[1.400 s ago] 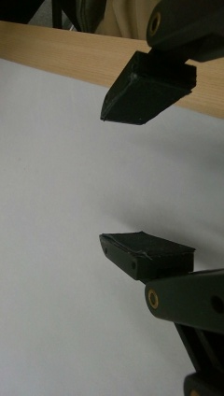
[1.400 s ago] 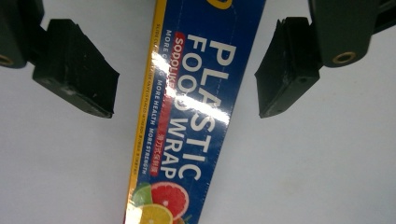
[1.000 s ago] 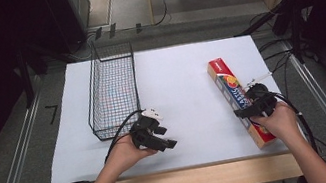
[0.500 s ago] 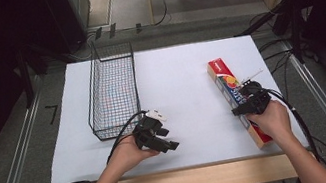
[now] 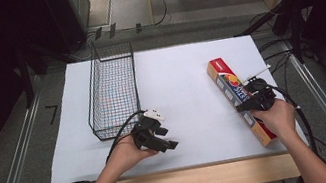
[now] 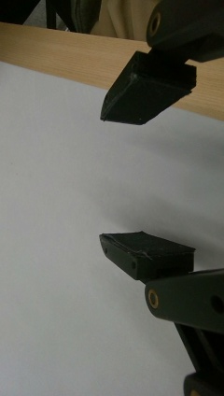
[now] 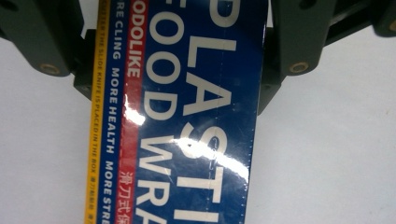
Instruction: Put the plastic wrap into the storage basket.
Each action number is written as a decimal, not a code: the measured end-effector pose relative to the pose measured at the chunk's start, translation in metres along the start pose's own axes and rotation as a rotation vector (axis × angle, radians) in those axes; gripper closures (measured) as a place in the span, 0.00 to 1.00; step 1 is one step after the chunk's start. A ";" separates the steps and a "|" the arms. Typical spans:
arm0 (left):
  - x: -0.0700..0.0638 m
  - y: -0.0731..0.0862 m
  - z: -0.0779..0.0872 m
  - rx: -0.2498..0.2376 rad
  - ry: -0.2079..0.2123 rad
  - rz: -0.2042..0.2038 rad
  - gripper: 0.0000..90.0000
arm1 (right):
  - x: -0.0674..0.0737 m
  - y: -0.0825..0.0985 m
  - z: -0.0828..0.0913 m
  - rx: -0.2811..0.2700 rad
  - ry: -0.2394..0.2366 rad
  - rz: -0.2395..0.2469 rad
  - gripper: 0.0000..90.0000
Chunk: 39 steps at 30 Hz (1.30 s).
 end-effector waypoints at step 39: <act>-0.009 -0.011 0.022 -0.062 0.001 -0.072 0.31 | 0.056 0.007 0.029 -0.018 -0.286 0.405 0.46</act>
Point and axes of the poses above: each handheld gripper's, and its own axes: z roughly backward along the jaws, y roughly out of its underside, x roughly to its left, the point moved 6 cm from there along -z, roughly forward along the jaws, and after that the axes turned 9 degrees about -x, right-handed, at the moved point
